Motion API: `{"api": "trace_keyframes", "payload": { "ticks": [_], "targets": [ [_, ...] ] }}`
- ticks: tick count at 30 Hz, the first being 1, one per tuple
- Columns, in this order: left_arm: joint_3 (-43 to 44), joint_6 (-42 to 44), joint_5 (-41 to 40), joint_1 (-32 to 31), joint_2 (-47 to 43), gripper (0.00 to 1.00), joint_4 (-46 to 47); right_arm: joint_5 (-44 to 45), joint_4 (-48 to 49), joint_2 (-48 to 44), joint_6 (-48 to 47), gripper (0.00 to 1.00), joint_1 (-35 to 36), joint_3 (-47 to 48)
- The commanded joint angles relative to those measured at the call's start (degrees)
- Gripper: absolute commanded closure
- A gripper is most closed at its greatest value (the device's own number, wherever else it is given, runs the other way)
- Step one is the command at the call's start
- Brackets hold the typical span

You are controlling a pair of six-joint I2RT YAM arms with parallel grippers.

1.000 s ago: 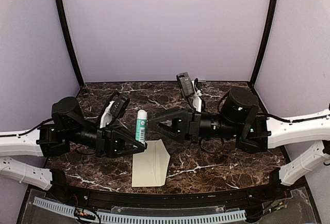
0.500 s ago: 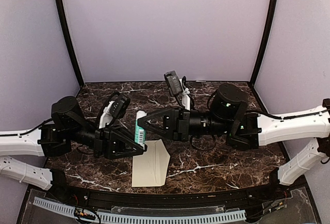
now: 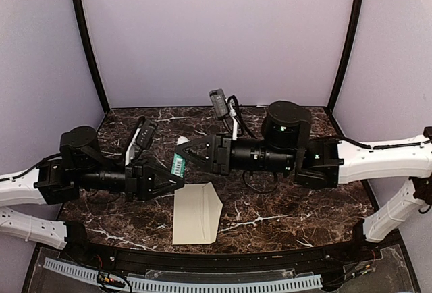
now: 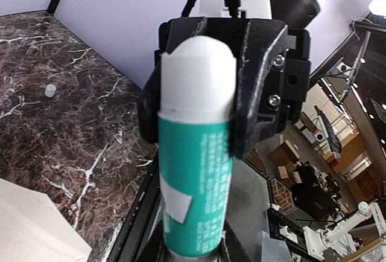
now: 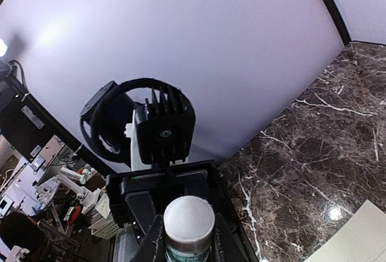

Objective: Place the letter into the envelope and seal it
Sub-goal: Unscrew the solid glue.

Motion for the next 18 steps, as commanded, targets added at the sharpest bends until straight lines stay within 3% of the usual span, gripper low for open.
{"api": "trace_keyframes", "payload": {
  "ticks": [1, 10, 14, 18],
  "targets": [
    [3.1, 1.7, -13.4, 0.7, 0.8, 1.00, -12.4, 6.1, -9.7, 3.3, -0.8, 1.00, 2.5, 6.1],
    [8.1, 2.6, -26.5, 0.7, 6.0, 1.00, -24.9, 19.2, -30.7, 14.2, 7.1, 1.00, 3.6, 19.7],
    [8.7, 2.5, -28.5, 0.7, 7.9, 1.00, -26.3, 22.5, -38.7, 19.2, 9.3, 1.00, 3.6, 25.5],
    [8.7, 2.5, -28.5, 0.7, 9.2, 1.00, -26.3, 23.8, -40.5, 20.2, 10.7, 1.00, 3.7, 26.8]
  ]
}}
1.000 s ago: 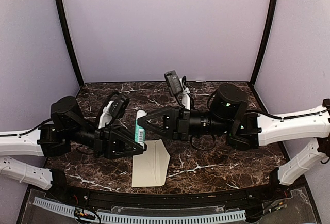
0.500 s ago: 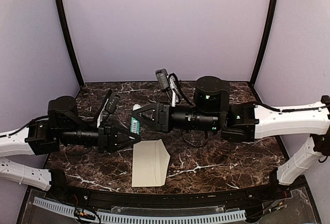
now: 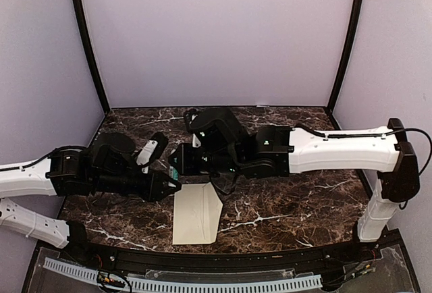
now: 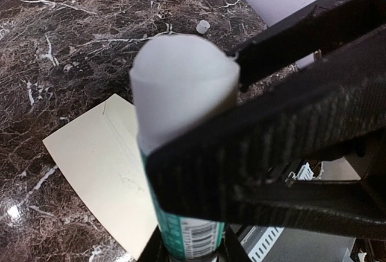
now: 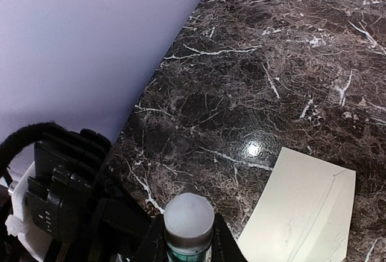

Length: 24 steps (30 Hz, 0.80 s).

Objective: Place the letter into the envelope and seal it
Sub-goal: Unscrew the solid glue.

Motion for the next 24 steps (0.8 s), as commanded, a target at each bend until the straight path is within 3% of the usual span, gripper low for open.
{"api": "trace_keyframes", "payload": {
  "ticks": [1, 5, 10, 14, 18, 24],
  "targets": [
    [2.2, 0.8, -4.2, 0.6, 0.6, 1.00, 0.3, 0.9, -5.4, 0.2, 3.8, 1.00, 2.1, 1.7],
    [0.7, 0.4, -1.9, 0.6, -0.6, 1.00, 3.1, -0.1, -1.0, -3.7, 3.7, 0.96, 1.9, -2.7],
    [-1.6, -0.4, 4.0, 0.7, -4.0, 1.00, 7.9, -5.4, 11.1, -13.4, 0.8, 0.51, 1.0, -13.0],
    [-3.6, -0.8, 10.6, 0.8, -6.5, 1.00, 13.3, -11.0, 18.5, -21.0, -2.7, 0.29, -0.1, -20.1],
    [-5.9, -0.9, 20.5, 1.0, -8.2, 1.00, 21.7, -19.3, 27.0, -26.6, -5.6, 0.18, -2.4, -27.4],
    [-6.4, -1.8, 35.7, 0.9, -7.0, 1.00, 32.7, -30.3, 42.9, -29.8, -5.7, 0.13, -4.2, -34.6]
  ]
}}
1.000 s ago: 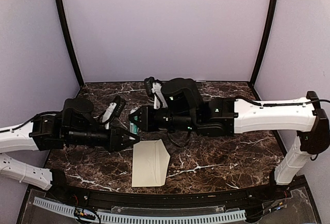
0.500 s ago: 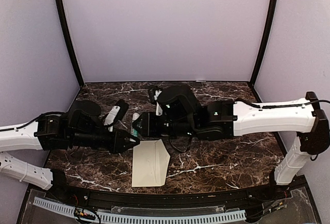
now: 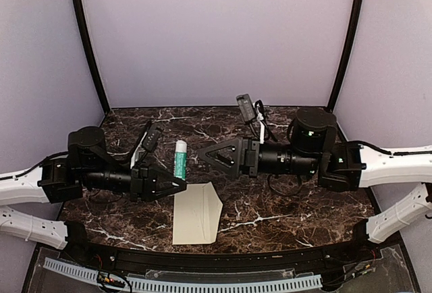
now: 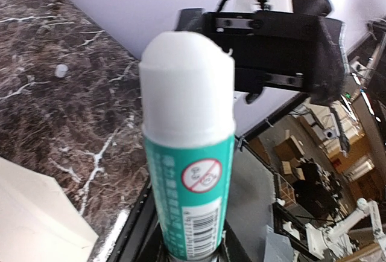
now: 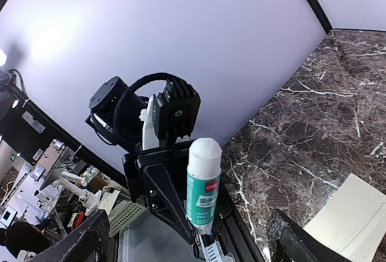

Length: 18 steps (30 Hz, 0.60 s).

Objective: Place the letter into the envelope and seal it
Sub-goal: Unscrew the solid glue.

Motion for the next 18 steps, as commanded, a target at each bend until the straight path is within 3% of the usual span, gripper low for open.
{"api": "trace_keyframes", "payload": {
  "ticks": [1, 8, 18],
  "targets": [
    [-0.3, -1.4, 14.4, 0.1, 0.3, 1.00, 13.3, -11.1, 16.1, -0.5, -1.1, 0.13, -0.7, -3.3],
    [2.6, -2.0, 21.3, 0.1, 2.2, 1.00, 17.0, -16.5, 20.4, 3.4, -0.4, 0.17, -0.7, -0.2],
    [1.4, -4.3, 22.9, 0.1, 3.0, 1.00, 20.4, -21.8, 24.3, 9.4, 0.8, 0.48, -0.1, 4.1]
  ]
}}
